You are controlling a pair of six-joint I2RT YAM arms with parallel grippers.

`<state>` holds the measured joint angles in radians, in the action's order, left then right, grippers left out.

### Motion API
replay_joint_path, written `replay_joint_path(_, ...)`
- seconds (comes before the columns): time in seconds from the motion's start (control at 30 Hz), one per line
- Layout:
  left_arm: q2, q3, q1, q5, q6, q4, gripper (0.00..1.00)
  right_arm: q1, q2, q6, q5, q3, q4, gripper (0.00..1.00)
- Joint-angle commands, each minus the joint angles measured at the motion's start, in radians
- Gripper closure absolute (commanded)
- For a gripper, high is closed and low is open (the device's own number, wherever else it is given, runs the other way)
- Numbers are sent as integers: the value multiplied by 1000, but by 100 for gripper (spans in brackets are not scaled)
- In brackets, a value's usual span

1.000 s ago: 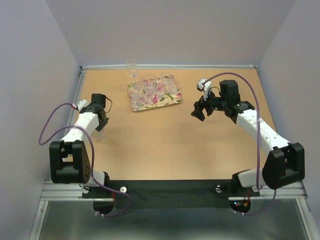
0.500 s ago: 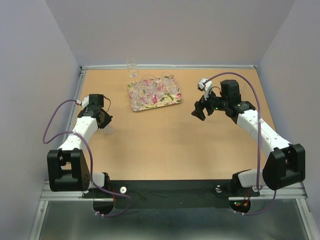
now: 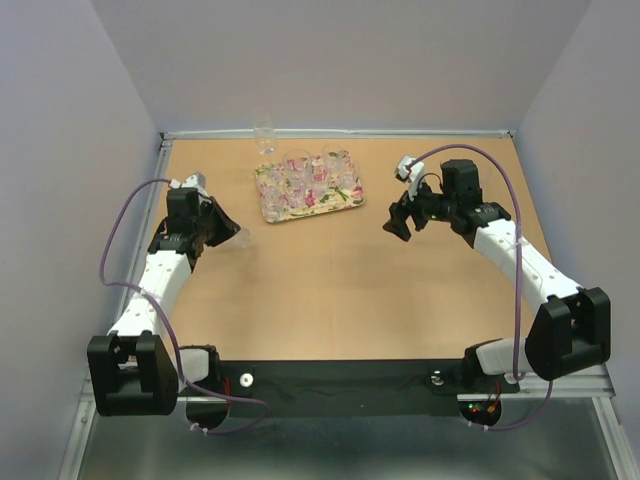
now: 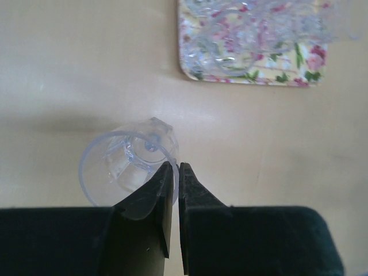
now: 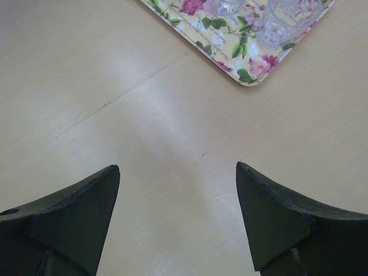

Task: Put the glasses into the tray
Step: Grab a glass with a robot arm, then place the glass into the tray

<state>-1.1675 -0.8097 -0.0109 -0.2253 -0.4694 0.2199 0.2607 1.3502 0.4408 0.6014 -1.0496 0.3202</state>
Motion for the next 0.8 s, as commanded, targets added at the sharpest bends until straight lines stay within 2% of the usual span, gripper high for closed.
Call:
replay_joint_path(0.0, 43, 20, 3, -273, 149, -129, 100, -11, -31, -5, -2, 14, -55, 13)
replay_joint_path(0.07, 39, 14, 2, -336, 164, -145, 100, -11, -29, -7, -2, 16, -53, 13)
replay_joint_path(0.23, 8, -45, -98, -333, 216, -163, 100, -14, -29, -5, -5, 16, -53, 13)
replay_joint_path(0.5, -102, -189, -340, -153, 340, -171, 100, -20, -29, -1, -11, 19, -56, 13)
replay_joint_path(0.77, -271, -362, -466, 58, 445, -151, 100, -26, -31, 3, -23, 20, -58, 13)
